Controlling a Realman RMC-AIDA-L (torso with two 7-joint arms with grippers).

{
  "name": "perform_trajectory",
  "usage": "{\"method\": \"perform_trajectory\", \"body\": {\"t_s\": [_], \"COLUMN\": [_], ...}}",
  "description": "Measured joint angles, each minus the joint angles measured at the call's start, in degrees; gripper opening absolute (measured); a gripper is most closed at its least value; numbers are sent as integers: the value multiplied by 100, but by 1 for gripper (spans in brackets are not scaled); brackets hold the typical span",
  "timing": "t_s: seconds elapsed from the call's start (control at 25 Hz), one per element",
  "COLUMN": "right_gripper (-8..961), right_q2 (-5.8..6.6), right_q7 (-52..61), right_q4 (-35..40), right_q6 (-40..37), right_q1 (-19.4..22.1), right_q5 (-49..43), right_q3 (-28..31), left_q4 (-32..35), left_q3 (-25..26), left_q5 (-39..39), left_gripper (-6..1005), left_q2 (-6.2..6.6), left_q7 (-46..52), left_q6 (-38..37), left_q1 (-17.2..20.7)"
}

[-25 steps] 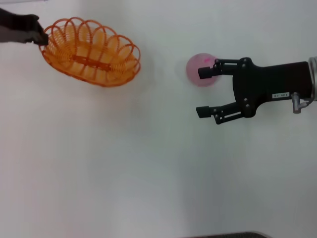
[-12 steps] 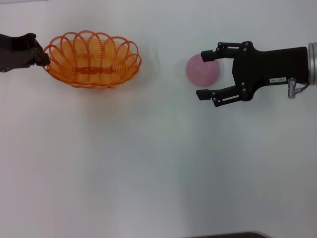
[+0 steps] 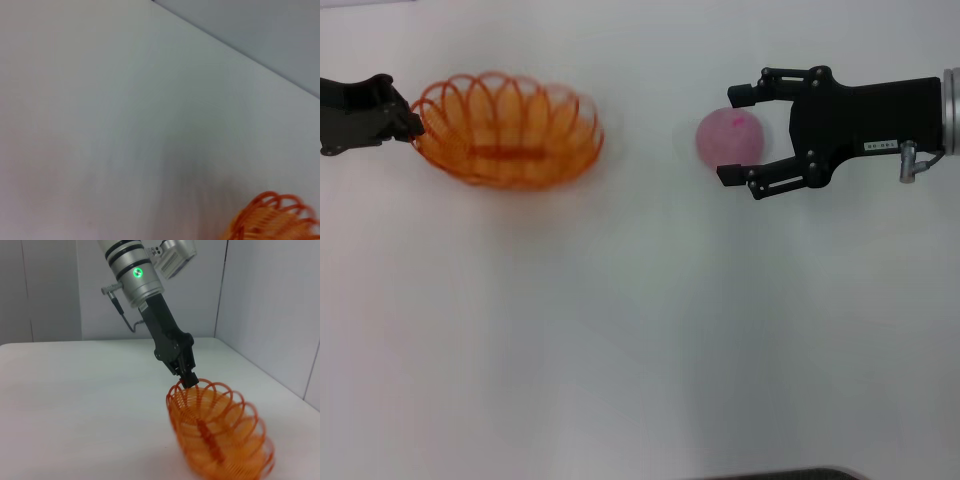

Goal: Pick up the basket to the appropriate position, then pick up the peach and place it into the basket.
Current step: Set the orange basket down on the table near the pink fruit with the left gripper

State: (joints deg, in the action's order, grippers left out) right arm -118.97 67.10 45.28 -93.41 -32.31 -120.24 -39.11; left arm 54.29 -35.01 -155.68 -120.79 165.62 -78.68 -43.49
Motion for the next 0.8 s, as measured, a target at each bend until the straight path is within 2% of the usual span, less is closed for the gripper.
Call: {"method": "perform_trajectory", "body": {"t_s": [0.28, 0.52, 0.8], "right_gripper": [947, 947, 947], "right_q2": [-21, -32, -36], "right_q7": [19, 22, 38], "right_q4": [103, 104, 132], "right_q6": [-30, -46, -128], "right_q1": [-12, -12, -12], "right_q5": [5, 7, 12], "right_q3": [0, 0, -9], "left_q4": [51, 55, 56], "left_q3": [-51, -104, -113], "left_q5": [-8, -17, -26], "left_gripper": [97, 299, 634], "left_q2": [17, 64, 95], "left_q7": [-42, -55, -68], "left_q6": [-37, -25, -30], "left_q1": [77, 142, 159]}}
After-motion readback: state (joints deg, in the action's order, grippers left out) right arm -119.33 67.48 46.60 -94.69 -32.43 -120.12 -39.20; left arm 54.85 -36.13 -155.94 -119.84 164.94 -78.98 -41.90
